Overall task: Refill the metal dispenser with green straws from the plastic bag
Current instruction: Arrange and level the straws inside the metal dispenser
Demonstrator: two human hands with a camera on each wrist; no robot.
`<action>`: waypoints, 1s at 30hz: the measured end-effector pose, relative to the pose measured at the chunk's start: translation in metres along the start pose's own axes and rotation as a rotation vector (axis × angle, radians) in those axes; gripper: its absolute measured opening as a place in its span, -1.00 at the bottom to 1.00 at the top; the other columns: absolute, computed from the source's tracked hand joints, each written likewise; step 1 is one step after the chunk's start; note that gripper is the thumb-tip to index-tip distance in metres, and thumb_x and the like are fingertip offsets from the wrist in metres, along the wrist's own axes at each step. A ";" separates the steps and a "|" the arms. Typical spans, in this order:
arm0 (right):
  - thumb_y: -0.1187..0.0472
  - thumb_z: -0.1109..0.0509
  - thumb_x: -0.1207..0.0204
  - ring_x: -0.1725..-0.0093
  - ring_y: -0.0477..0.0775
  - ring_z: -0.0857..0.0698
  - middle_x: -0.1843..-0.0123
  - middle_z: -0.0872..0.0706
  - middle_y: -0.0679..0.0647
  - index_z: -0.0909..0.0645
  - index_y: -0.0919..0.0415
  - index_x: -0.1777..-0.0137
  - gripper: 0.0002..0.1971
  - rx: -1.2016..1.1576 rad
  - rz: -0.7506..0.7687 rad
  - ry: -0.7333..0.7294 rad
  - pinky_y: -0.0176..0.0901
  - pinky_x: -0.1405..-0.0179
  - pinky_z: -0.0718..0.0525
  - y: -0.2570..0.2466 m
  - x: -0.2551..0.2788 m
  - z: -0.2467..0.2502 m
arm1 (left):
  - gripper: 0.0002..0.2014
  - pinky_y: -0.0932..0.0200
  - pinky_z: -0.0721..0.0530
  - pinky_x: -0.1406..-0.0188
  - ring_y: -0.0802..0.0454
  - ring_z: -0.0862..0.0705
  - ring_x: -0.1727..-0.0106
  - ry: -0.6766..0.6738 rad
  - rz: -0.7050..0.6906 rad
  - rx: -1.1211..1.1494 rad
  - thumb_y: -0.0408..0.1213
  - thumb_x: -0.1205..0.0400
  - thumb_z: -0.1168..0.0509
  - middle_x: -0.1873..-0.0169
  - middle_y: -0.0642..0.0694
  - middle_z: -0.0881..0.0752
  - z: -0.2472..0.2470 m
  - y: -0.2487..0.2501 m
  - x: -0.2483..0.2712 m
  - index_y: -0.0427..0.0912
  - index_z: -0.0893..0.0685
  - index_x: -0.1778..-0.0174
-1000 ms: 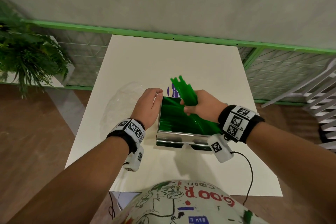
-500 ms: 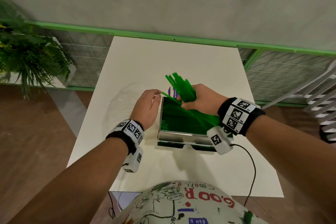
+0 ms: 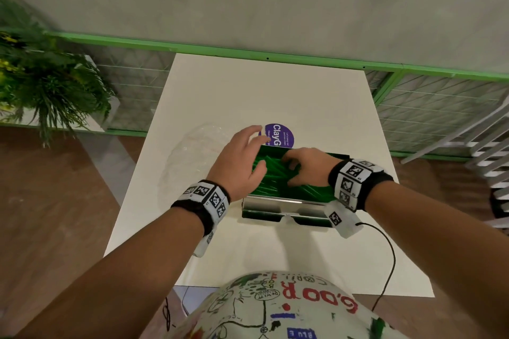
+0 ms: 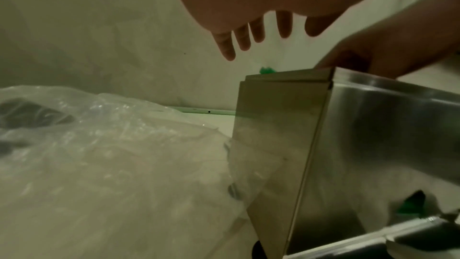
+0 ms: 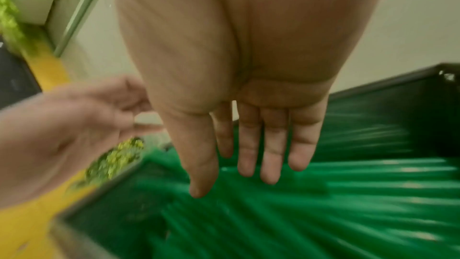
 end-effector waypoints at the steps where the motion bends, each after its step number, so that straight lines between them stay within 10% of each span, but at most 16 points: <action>1: 0.10 -0.61 -0.41 -0.11 0.01 -0.73 -0.19 -0.78 -0.01 -0.61 0.07 -0.43 -0.43 -0.038 -0.006 0.022 -0.15 -0.19 -0.65 0.004 0.001 0.007 | -0.54 0.01 -0.40 -0.61 -0.09 -0.38 -0.63 -0.030 -0.039 -0.042 -0.22 -0.67 -0.27 -0.61 -0.16 -0.42 -0.004 0.003 -0.001 -0.20 -0.56 -0.51; 6: 0.37 -0.53 -0.45 -0.06 -0.03 -0.77 -0.10 -0.84 0.00 -0.73 0.13 -0.27 -0.61 -0.163 -0.068 0.150 -0.07 -0.27 -0.71 0.035 0.018 0.026 | -0.59 -0.30 -0.41 -0.58 -0.28 -0.42 -0.62 -0.183 -0.170 -0.213 -0.20 -0.63 -0.24 -0.53 -0.26 -0.53 -0.031 0.004 0.001 -0.21 -0.66 -0.39; 12: 0.11 -0.61 -0.42 -0.45 0.14 -0.57 -0.52 -0.57 0.08 -0.43 0.06 -0.61 -0.26 0.169 -0.098 0.021 -0.03 -0.45 -0.56 0.048 0.023 -0.012 | -0.64 -0.33 -0.39 -0.62 -0.29 -0.48 -0.60 -0.254 -0.367 -0.362 -0.30 -0.56 -0.30 -0.48 -0.26 -0.62 -0.038 0.017 0.000 -0.20 -0.74 -0.27; 17: 0.12 -0.60 -0.42 -0.38 0.20 -0.62 -0.39 -0.64 0.13 -0.53 0.08 -0.50 -0.38 0.275 -0.107 0.031 0.02 -0.35 -0.62 0.052 0.017 -0.015 | -0.72 -0.09 -0.65 -0.17 -0.17 -0.72 -0.09 -0.530 -0.167 -0.396 -0.18 -0.73 -0.16 -0.07 -0.16 -0.73 -0.045 0.026 -0.014 -0.21 -0.69 -0.18; 24: 0.22 -0.49 -0.52 -0.13 0.23 -0.70 -0.18 -0.74 0.19 -0.70 0.13 -0.25 -0.70 0.245 -0.137 0.095 0.03 -0.13 -0.70 0.059 0.016 0.006 | -0.83 0.00 -0.65 0.08 -0.18 -0.68 0.06 -0.655 -0.005 -0.420 -0.51 -0.66 -0.24 0.04 -0.22 -0.67 -0.050 0.035 -0.027 -0.29 -0.61 -0.15; 30: -0.01 -0.57 -0.42 -0.26 0.15 -0.68 -0.34 -0.69 0.09 -0.47 0.03 -0.54 -0.32 0.120 -0.116 0.060 -0.01 -0.23 -0.67 0.056 0.023 0.001 | -0.78 0.02 -0.64 -0.03 -0.19 -0.67 -0.05 -0.559 0.065 -0.296 -0.57 -0.65 -0.22 -0.03 -0.22 -0.63 -0.046 0.025 -0.040 -0.31 -0.63 -0.17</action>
Point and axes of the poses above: each hand's wrist, its own x-axis away from the middle knuckle, its own z-axis out of the back of the hand, y = z × x, the point moved 3 cm from there along -x, towards the middle knuckle
